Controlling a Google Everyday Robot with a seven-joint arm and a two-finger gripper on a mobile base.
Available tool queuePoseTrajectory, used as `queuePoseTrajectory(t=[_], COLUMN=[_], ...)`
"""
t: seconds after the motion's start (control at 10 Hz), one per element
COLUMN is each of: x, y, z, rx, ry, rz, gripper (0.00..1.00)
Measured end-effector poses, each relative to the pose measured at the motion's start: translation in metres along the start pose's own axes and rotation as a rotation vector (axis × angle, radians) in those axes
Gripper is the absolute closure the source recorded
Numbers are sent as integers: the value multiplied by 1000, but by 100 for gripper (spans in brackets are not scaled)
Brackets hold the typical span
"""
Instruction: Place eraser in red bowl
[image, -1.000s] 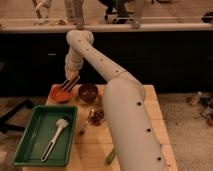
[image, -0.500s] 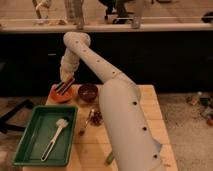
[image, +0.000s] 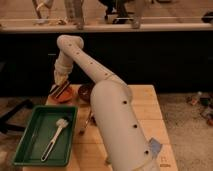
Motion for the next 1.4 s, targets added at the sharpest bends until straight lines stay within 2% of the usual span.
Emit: queuePoseTrajectory(t=[0.3, 0.5, 0.9, 1.2, 1.4], x=[-6, -2, 16, 20, 20], y=[-9, -12, -18, -20, -20], z=[18, 27, 36, 36, 36], rx=[-22, -33, -49, -51, -51], ry=[-6, -5, 11, 17, 18], rz=[-6, 3, 40, 46, 46], gripper=[100, 100, 100, 100, 93])
